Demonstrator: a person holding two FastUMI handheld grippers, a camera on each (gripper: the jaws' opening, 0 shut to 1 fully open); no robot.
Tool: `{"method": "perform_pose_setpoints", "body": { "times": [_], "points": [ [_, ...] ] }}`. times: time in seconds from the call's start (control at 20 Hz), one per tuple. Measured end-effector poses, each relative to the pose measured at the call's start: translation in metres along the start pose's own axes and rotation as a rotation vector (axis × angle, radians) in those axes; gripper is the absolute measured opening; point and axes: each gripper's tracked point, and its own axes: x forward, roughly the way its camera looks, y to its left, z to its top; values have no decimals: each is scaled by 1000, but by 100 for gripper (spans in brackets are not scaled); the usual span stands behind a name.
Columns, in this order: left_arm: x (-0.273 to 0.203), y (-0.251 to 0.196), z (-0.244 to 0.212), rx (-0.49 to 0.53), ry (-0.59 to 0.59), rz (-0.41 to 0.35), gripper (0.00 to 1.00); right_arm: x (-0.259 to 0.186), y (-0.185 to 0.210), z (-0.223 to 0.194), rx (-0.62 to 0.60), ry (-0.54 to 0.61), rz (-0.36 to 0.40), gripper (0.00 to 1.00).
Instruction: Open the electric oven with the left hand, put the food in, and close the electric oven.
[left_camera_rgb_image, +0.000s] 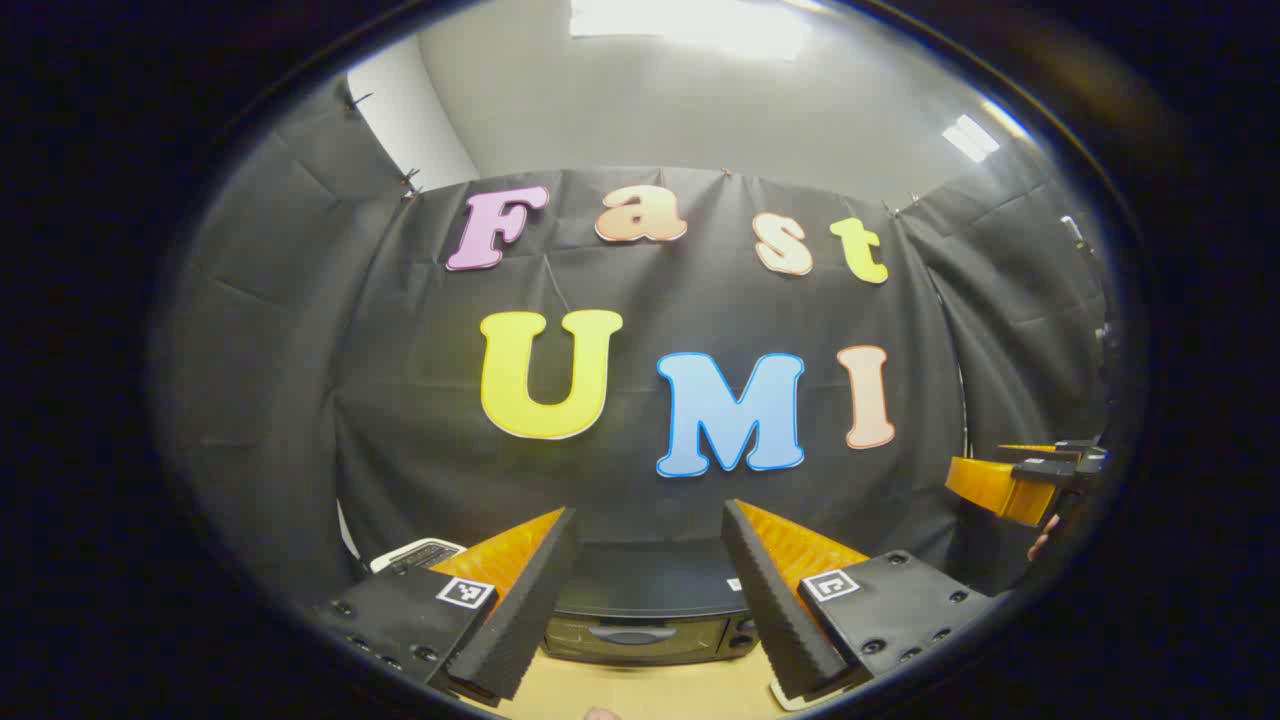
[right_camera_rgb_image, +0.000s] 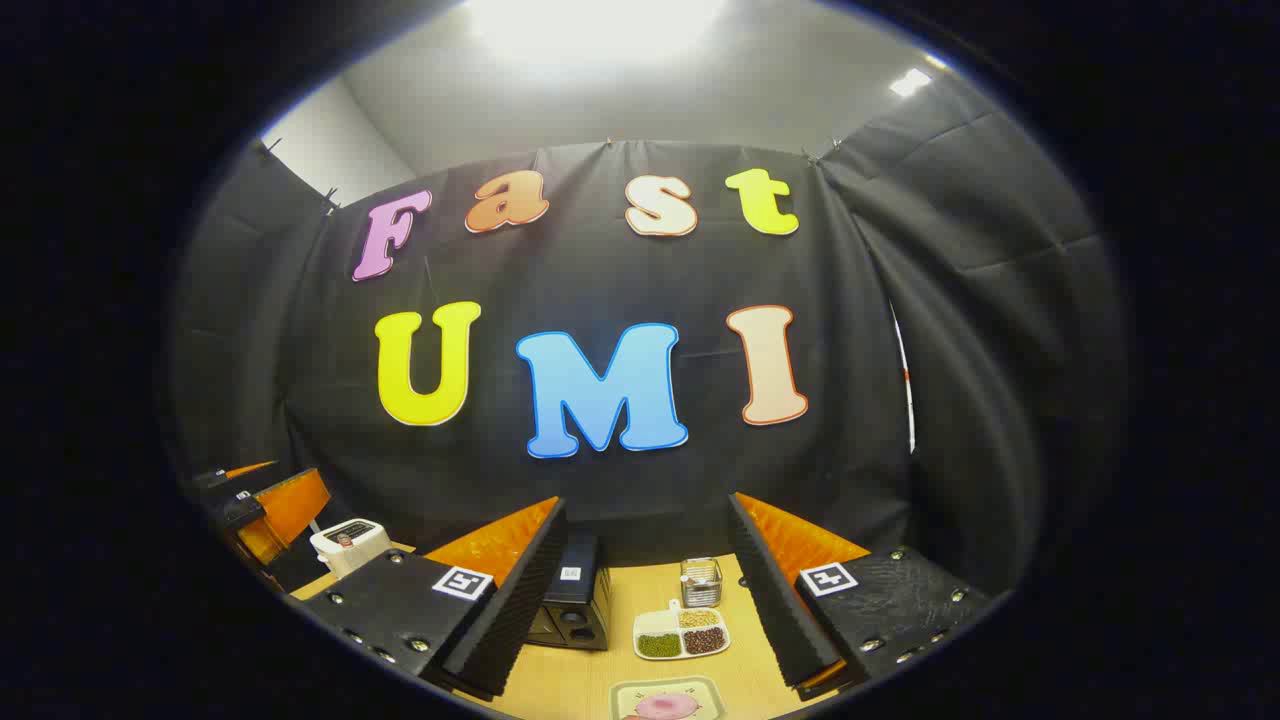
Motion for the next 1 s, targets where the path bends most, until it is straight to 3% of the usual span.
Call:
{"method": "perform_pose_setpoints", "body": {
  "times": [0.2,0.4,0.45,0.5,0.95,1.0],
  "points": [
    [0,-1,-7,-15,18,-10,100,-2,-2,0,-2,-1,-10,96],
    [2,0,-11,-13,26,-8,93,-2,-5,-3,-9,2,-14,92],
    [1,0,-12,-14,26,-8,91,-3,-5,-5,-10,3,-15,96],
    [1,0,-12,-13,27,-6,100,-3,-6,-4,-11,4,-16,96],
    [16,-3,-41,-10,86,-22,100,5,-9,-15,-2,32,-17,96],
    [19,-4,-47,-11,102,-25,95,7,-10,-18,-5,38,-16,92]
  ]
}}
